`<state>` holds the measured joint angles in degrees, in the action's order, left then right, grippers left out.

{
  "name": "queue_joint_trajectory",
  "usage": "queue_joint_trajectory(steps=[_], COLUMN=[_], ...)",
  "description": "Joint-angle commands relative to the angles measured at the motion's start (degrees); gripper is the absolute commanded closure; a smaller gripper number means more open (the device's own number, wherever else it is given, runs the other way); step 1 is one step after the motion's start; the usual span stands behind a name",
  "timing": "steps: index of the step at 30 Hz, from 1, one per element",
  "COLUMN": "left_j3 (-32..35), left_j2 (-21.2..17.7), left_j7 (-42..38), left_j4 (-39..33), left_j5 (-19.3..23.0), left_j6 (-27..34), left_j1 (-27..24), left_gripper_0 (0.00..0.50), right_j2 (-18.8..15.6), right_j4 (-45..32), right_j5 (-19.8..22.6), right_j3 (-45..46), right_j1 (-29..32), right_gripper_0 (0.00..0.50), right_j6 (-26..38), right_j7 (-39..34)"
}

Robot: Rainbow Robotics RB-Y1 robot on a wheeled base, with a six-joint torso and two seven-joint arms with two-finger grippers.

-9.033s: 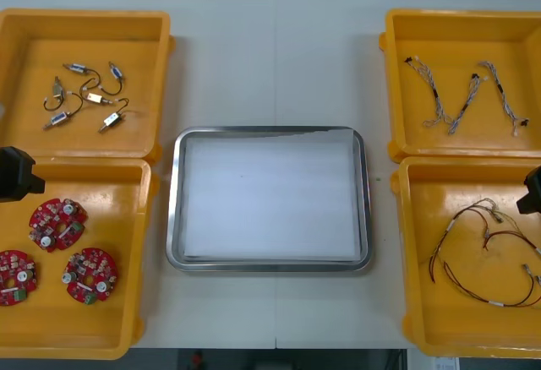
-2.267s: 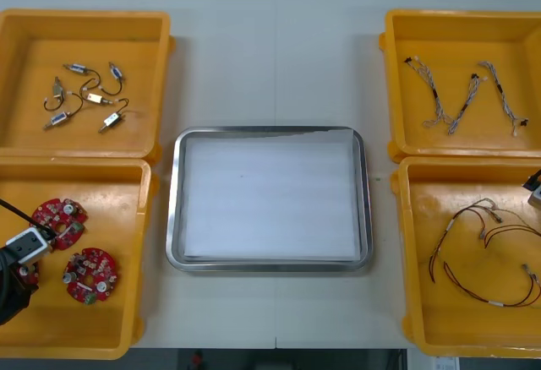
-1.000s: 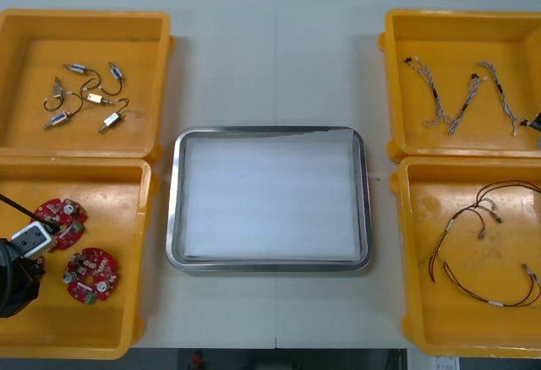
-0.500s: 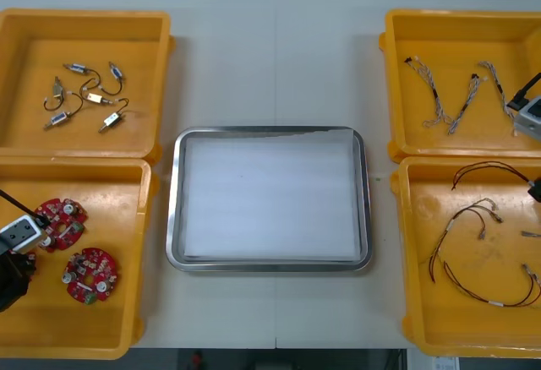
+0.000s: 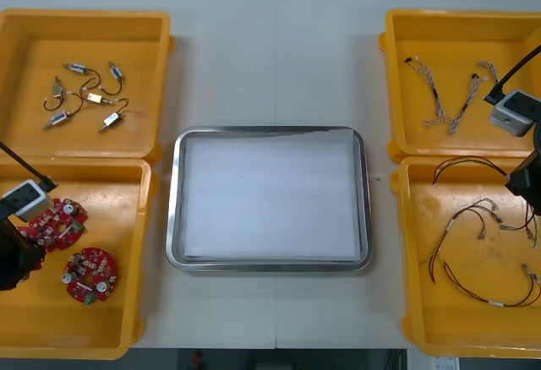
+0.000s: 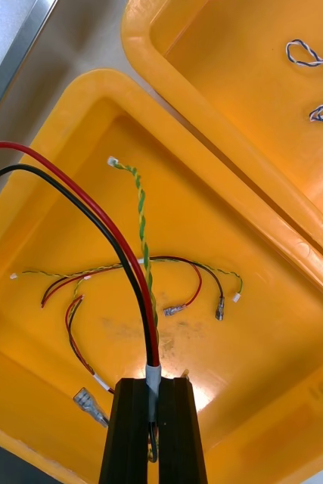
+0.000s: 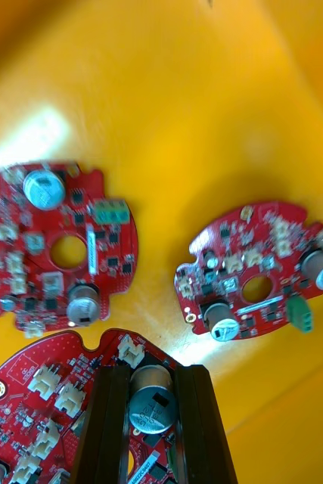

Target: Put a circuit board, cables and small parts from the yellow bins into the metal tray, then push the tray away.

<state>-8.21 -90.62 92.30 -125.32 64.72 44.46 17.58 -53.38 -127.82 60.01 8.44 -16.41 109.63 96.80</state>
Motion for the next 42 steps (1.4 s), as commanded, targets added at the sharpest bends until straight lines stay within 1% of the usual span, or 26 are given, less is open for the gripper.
queue_joint_trajectory(steps=[1, 2, 4, 7, 8, 9, 11, 13, 19, 23, 26, 29, 33, 35, 42], left_j3=[11.2, 12.51, 17.52, 22.71, 23.59, 24.99, 25.96, 25.87, 25.87, 25.79, 22.01, 17.0, 11.72, 8.03, -2.69], left_j2=[0.88, 1.14, 2.64, 4.57, 4.84, 5.54, 6.24, 7.21, 10.28, 12.13, 13.71, 16.52, 18.55, 19.95, 25.93], left_j7=[3.67, 3.59, 3.32, 2.0, 1.04, -1.78, -4.94, -9.16, -17.77, -22.08, -25.24, -31.13, -35.44, -38.51, -50.03], left_j4=[-2.83, -3.0, -3.62, -4.67, -4.94, -6.17, -8.1, -9.59, -11.44, -11.97, -11.79, -11.88, -11.88, -11.62, -11.7], left_j5=[7.0, 8.14, 12.63, 16.49, 16.93, 17.55, 17.55, 17.9, 18.87, 18.51, 17.11, 13.07, 8.93, 6.39, -0.82], left_j6=[9.41, 10.64, 15.74, 20.93, 21.72, 23.04, 24.7, 27.34, 32.0, 34.46, 36.22, 39.38, 40.96, 41.84, 47.03], left_j1=[-0.53, -0.53, -0.62, -0.71, -0.71, -0.88, -1.85, -4.66, -10.2, -13.01, -17.76, -24.17, -29.18, -32.52, -42.98], left_gripper_0=[0.5, 0.5, 0.5, 0.5, 0.5, 0.5, 0.5, 0.5, 0.5, 0.5, 0.5, 0.5, 0.5, 0.5, 0.5], right_j2=[0.38, 0.38, 0.38, 0.38, 0.38, 0.47, 0.47, 0.47, 0.47, 0.47, 0.56, 0.56, 0.56, 0.56, 0.56], right_j4=[-1.38, -1.38, -1.29, -1.29, -1.29, -1.03, -0.41, 0.55, 1.26, 1.17, 1.17, 1.17, 1.17, 1.17, 1.17], right_j5=[-0.24, -0.24, -0.24, -0.06, -0.06, 0.11, 0.38, 0.81, 0.55, 0.29, 0.2, 0.2, 0.2, 0.2, 0.2], right_j3=[-0.45, -0.45, -0.45, -0.45, -0.45, -0.45, -0.45, -0.71, -1.15, -1.15, -1.15, -1.15, -1.15, -1.15, -1.15], right_j1=[-1.52, -1.52, -1.87, -2.58, -2.66, -3.02, -3.54, -4.33, -4.77, -4.77, -4.77, -4.77, -4.77, -4.77, -4.77], right_gripper_0=[0.5, 0.5, 0.5, 0.5, 0.5, 0.5, 0.5, 0.5, 0.5, 0.5, 0.5, 0.5, 0.5, 0.5, 0.5], right_j6=[0.37, 0.37, 0.37, 0.37, 0.37, 0.37, 0.37, 0.37, 0.37, 0.37, 0.37, 0.37, 0.37, 0.37, 0.37], right_j7=[-2.84, -2.93, -3.02, -3.37, -3.55, -3.63, -3.9, -3.99, -4.51, -4.95, -5.04, -5.04, -5.04, -5.04, -5.04])
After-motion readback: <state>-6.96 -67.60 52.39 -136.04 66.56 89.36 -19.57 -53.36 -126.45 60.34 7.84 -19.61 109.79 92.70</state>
